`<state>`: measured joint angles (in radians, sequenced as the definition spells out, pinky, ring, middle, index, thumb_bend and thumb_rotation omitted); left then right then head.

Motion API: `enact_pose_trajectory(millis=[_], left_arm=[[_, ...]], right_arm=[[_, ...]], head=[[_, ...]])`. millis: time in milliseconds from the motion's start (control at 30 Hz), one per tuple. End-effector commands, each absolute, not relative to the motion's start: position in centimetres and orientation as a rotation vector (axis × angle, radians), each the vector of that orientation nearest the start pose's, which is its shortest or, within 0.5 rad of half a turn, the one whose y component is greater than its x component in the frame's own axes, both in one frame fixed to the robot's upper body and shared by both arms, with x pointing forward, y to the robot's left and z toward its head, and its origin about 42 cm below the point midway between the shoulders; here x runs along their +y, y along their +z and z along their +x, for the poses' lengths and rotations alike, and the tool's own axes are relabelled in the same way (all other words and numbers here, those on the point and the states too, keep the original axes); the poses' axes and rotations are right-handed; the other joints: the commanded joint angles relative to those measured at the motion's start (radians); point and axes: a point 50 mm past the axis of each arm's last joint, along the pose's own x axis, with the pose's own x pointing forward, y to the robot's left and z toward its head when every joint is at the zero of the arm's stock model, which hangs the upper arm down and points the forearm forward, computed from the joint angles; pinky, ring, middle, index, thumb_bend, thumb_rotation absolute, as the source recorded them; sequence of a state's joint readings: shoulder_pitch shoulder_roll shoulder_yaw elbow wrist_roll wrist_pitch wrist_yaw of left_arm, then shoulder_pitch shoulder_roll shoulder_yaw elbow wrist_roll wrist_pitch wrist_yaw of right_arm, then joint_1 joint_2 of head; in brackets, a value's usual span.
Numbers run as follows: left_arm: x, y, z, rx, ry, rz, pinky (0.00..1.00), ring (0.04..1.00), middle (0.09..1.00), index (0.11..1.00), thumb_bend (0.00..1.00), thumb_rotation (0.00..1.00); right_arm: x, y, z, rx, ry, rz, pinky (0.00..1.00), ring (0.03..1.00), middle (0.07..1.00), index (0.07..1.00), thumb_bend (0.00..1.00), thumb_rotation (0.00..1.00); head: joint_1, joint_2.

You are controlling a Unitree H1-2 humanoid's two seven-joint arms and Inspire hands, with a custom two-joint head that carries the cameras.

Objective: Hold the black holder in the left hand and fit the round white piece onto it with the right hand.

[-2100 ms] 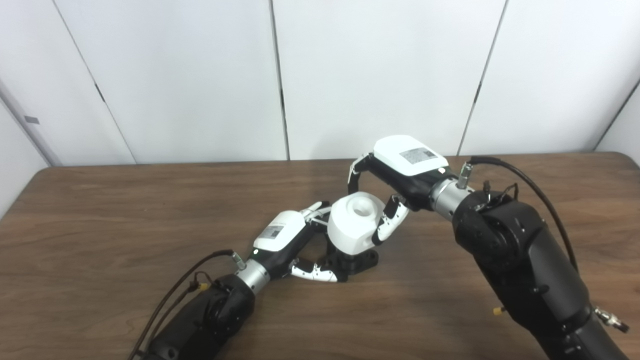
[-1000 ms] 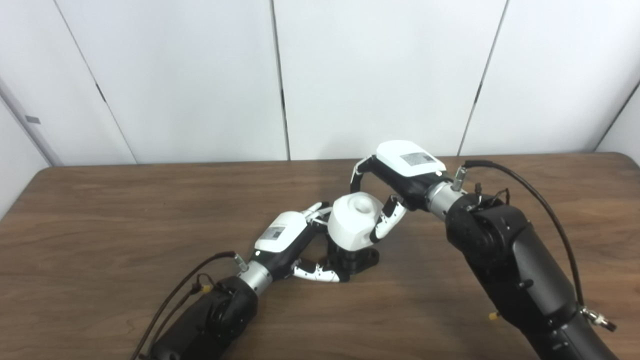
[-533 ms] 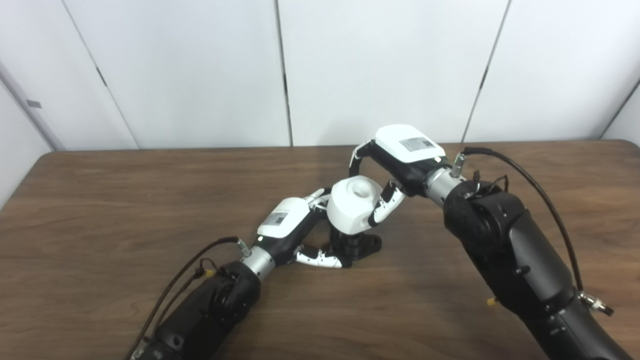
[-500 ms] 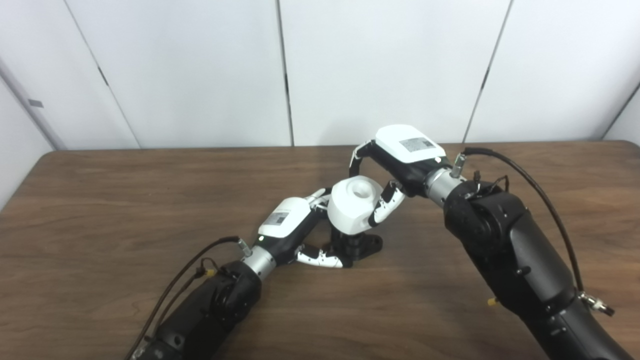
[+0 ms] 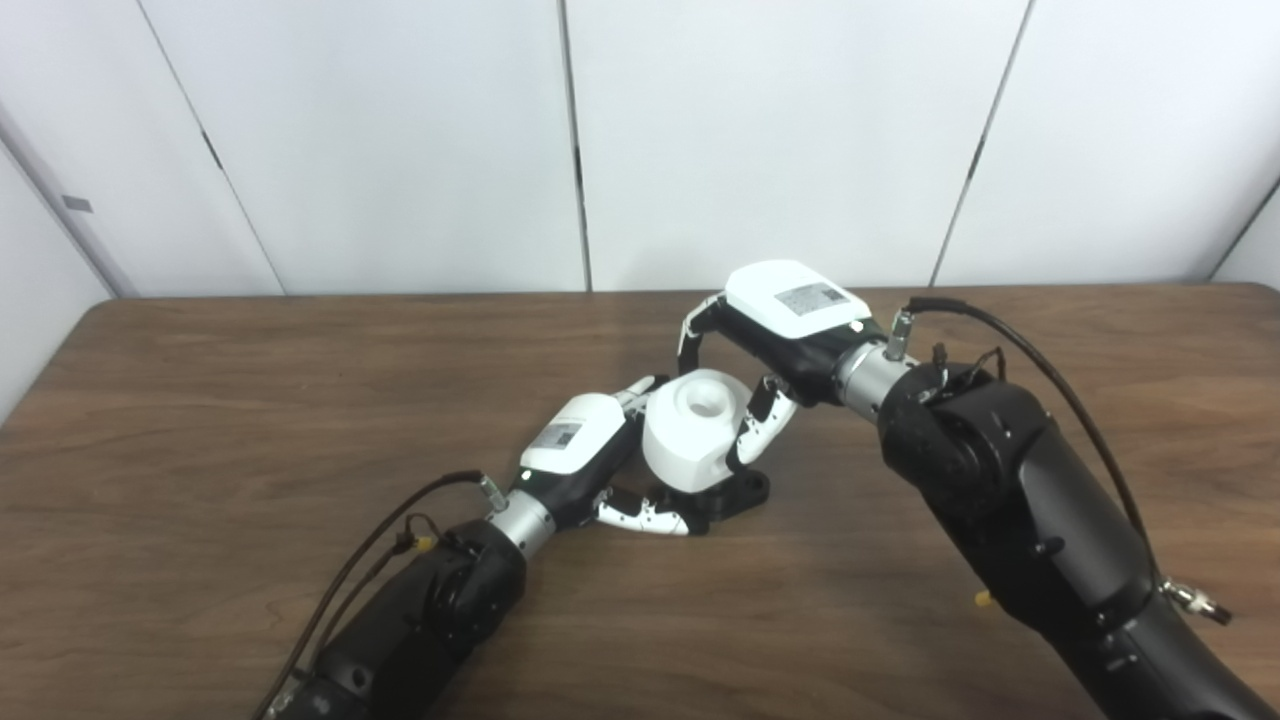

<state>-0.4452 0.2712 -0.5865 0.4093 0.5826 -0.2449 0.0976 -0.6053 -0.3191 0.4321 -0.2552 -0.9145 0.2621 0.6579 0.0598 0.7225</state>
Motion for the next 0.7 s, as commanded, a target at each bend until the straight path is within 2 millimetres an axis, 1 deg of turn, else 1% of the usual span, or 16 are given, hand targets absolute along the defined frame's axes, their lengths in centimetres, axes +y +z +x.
enact_pose_trajectory(millis=[0, 433, 567, 667], left_arm=[[13.0, 7.7, 36.3, -0.298, -0.751, 1.049, 0.92, 0.976, 0.908, 0.486, 0.52, 0.08], [13.5, 7.6, 36.4, -0.292, -0.753, 1.044, 0.92, 0.972, 0.910, 0.486, 0.52, 0.08], [13.6, 7.6, 36.4, -0.291, -0.753, 1.043, 0.93, 0.976, 0.913, 0.486, 0.52, 0.08], [13.7, 7.6, 36.3, -0.299, -0.752, 1.045, 0.91, 0.971, 0.909, 0.486, 0.52, 0.08]], right_arm=[[-13.9, 31.1, 38.3, -0.371, 0.526, -1.437, 0.79, 0.822, 0.743, 0.477, 0.52, 0.14], [-14.0, 31.6, 38.5, -0.382, 0.511, -1.442, 0.78, 0.817, 0.739, 0.477, 0.52, 0.13], [-14.2, 32.1, 38.4, -0.389, 0.516, -1.458, 0.77, 0.811, 0.736, 0.477, 0.52, 0.13], [-14.4, 32.3, 38.3, -0.397, 0.514, -1.462, 0.77, 0.801, 0.729, 0.477, 0.52, 0.13]], head=[[0.001, 0.001], [-0.016, 0.008], [-0.024, 0.012], [-0.025, 0.015]])
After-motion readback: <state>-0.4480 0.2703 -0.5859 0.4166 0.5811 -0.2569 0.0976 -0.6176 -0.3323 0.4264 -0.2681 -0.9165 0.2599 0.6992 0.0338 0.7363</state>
